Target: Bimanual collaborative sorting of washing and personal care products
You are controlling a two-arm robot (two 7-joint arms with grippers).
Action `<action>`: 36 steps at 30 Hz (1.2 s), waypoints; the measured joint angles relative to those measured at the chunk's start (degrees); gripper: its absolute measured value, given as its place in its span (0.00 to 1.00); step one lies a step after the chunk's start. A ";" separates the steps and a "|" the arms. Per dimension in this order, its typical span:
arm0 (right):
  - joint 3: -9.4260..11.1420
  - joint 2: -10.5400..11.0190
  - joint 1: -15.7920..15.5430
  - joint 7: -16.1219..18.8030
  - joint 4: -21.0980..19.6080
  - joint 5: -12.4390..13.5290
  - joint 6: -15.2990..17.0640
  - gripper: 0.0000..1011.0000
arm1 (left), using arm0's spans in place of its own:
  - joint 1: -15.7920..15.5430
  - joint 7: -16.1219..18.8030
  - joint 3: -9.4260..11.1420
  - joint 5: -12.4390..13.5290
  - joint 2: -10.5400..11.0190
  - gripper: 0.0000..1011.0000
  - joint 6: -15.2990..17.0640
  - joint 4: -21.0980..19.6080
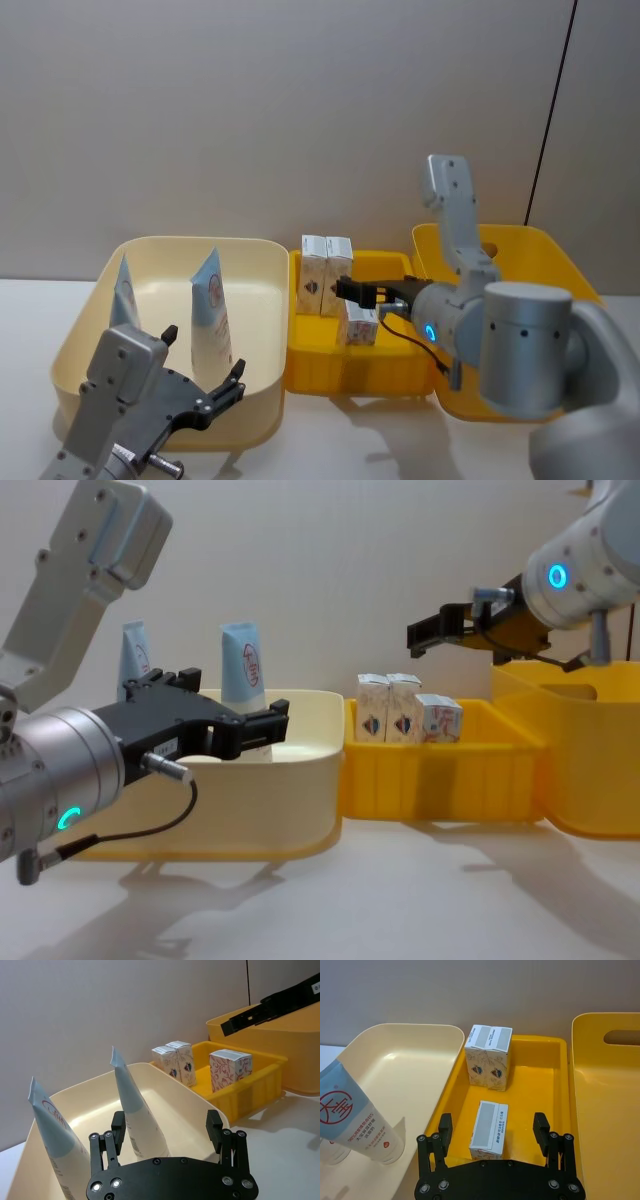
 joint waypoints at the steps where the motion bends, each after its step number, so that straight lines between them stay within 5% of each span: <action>1: 0.17 -0.42 0.67 -0.20 0.94 0.03 0.50 0.99 | 0.00 0.00 0.00 0.00 0.00 0.99 0.00 0.00; 18: 1.39 -3.79 5.07 -1.73 10.37 -0.26 1.77 0.99 | 0.00 0.00 0.00 0.00 0.00 0.99 0.00 0.00; 36: 1.46 -5.47 5.71 -1.81 14.97 -1.17 -0.09 0.99 | 0.00 0.00 0.00 0.00 0.00 0.99 0.00 0.00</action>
